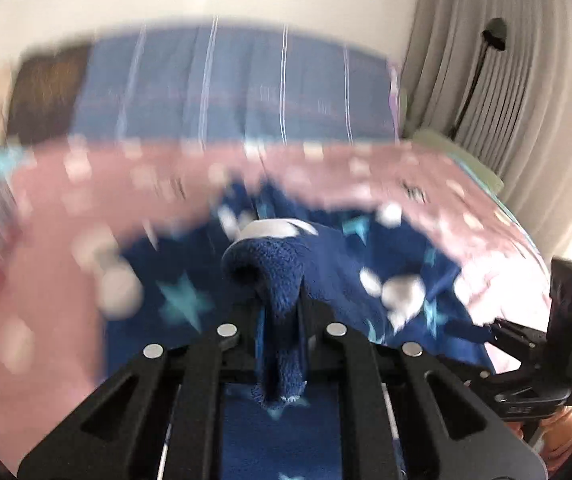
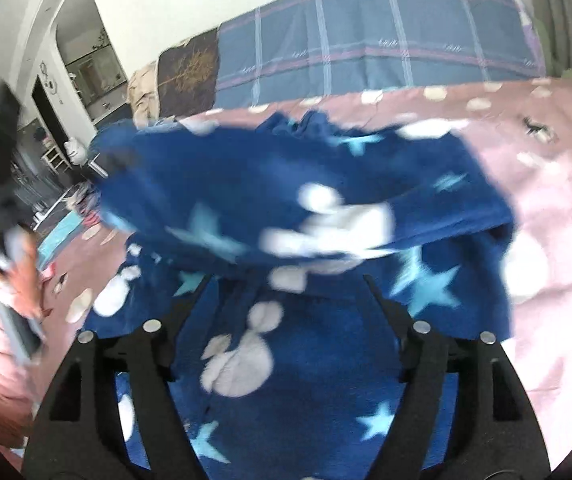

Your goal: Fold small clothes

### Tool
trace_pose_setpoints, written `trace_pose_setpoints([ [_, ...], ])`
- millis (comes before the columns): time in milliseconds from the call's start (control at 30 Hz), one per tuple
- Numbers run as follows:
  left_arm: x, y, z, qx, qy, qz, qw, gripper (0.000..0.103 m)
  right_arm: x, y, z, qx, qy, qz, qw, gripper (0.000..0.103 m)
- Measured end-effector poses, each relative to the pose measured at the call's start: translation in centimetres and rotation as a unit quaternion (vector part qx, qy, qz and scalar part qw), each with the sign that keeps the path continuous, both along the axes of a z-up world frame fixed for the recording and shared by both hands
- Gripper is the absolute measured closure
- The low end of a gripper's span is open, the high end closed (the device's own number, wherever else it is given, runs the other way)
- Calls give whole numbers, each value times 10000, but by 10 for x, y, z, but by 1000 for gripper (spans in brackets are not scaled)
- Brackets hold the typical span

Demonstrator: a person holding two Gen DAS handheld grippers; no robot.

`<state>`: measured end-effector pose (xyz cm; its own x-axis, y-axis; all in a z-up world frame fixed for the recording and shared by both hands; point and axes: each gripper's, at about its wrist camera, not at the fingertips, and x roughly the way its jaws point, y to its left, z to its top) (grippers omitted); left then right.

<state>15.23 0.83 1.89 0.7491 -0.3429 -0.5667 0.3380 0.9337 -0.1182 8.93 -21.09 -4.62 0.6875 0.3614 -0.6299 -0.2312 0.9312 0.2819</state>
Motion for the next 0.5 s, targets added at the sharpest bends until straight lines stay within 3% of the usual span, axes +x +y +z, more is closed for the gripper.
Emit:
trace_pose_setpoints([
  [67,-2,14,26,121,-325,152,9993,90,1,-8,3,-76,-53,-191,9998,24],
  [133,6,33,33,265,-334,354,9985,85,3,-18,-1,-102,26,-345,9993,23],
  [167,16,45,25,372,-171,449,9981,83,4,-22,-5,-156,89,-429,9989,23],
  [233,35,62,0,623,164,750,9951,51,7,-31,-15,-281,261,-624,9973,23],
  [267,42,68,-12,778,282,947,9921,47,8,-36,-20,-284,349,-696,9966,23],
  [333,58,80,-50,1350,676,1567,9760,44,8,-44,-26,-270,480,-812,9952,23],
  [367,60,85,-58,1401,768,1668,9730,44,8,-46,-28,-292,490,-841,9948,24],
  [433,57,92,-70,1095,945,1661,9754,44,9,-49,-25,-471,420,-890,9940,35],
  [500,55,87,-74,870,998,1445,9806,44,16,-49,-18,-618,327,-899,9935,65],
])
